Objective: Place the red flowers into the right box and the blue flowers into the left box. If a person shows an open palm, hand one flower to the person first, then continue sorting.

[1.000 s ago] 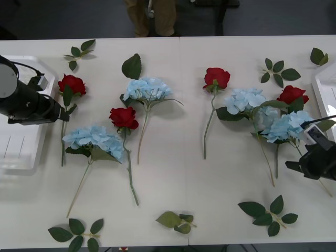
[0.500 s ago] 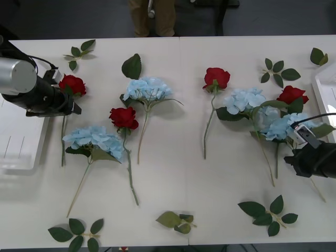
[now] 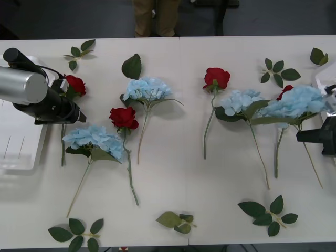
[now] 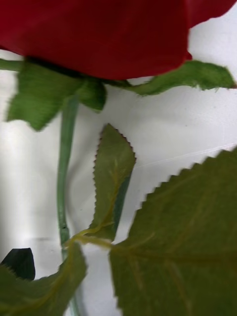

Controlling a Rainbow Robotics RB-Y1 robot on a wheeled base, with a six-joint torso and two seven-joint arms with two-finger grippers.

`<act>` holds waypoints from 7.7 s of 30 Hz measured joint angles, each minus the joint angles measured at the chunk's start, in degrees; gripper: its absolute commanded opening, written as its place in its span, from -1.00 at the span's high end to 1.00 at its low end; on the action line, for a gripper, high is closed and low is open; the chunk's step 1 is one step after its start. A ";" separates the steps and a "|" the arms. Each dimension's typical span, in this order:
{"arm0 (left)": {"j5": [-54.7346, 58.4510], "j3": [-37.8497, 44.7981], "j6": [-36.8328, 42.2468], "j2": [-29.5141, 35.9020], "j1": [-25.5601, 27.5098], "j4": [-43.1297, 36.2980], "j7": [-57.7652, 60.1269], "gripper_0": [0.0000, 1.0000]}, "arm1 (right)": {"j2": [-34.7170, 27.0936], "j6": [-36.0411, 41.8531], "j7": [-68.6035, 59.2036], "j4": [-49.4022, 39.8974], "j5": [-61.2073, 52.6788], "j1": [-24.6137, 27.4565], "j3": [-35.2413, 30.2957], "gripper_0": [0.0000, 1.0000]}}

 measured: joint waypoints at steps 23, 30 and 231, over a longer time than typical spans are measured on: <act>-3.27 -0.02 -3.42 -0.58 0.10 0.40 0.00 -0.60 | 34.88 -13.94 -47.31 -21.63 16.39 -18.10 11.69 1.00; -4.37 -0.02 -4.46 -0.60 0.83 0.40 0.00 1.00 | 34.93 -35.74 -47.45 -16.84 17.60 -23.59 28.98 1.00; 0.02 18.03 33.43 -1.78 8.35 -44.01 -12.81 -1.00 | -8.91 12.79 -22.19 4.91 34.91 -10.12 -5.31 1.00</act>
